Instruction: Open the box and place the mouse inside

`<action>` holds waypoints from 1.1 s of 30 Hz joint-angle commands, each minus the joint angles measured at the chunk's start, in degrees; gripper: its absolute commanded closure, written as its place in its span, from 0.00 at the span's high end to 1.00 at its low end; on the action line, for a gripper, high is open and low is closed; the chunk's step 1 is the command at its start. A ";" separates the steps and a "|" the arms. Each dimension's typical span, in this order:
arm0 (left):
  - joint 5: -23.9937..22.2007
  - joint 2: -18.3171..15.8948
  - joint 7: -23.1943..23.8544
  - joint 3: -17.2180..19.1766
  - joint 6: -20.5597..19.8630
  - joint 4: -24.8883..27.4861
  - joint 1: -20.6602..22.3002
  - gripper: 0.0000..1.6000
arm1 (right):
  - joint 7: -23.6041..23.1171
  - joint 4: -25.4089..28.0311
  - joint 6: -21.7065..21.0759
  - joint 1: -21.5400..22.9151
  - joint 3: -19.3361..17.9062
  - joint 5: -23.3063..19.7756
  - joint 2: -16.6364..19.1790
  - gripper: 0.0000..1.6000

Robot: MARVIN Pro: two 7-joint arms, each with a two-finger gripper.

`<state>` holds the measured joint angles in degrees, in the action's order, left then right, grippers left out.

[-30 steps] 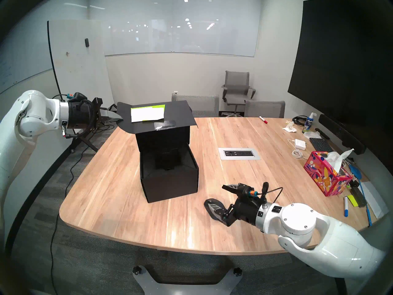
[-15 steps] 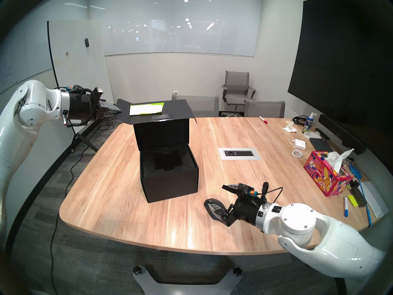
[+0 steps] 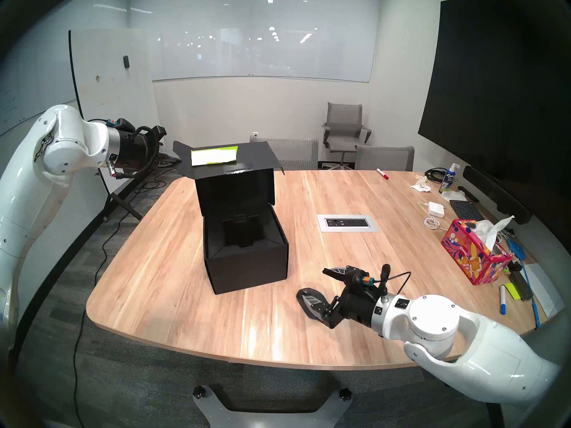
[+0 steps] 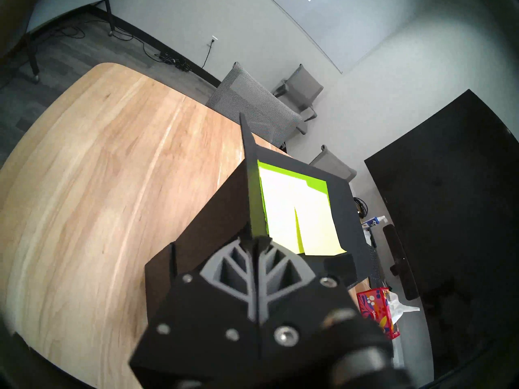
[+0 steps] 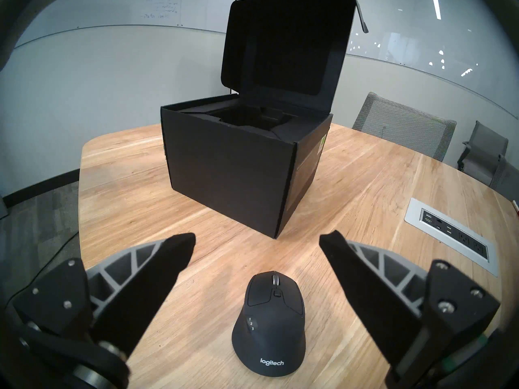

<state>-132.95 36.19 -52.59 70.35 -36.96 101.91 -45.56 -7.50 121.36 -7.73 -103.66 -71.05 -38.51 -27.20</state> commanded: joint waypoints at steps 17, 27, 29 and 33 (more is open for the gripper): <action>0.46 5.38 -8.25 -2.73 3.03 -3.51 8.72 0.00 | -0.08 0.85 0.49 0.36 -0.23 0.14 -0.13 1.00; 5.00 7.05 -11.32 -5.07 4.90 -2.90 10.53 0.00 | -0.08 0.85 0.49 0.36 -0.23 0.14 -0.13 1.00; 5.45 7.57 -12.01 -5.54 5.23 -3.06 11.10 0.00 | -0.08 0.85 0.49 0.36 -0.23 0.14 -0.13 1.00; 6.64 8.80 -13.28 -6.66 5.95 -3.55 12.17 0.00 | -0.08 0.85 0.49 0.36 -0.23 0.14 -0.13 1.00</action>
<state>-128.19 42.90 -64.55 64.28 -32.10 98.53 -36.83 -7.50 121.36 -7.72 -103.66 -71.05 -38.51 -27.20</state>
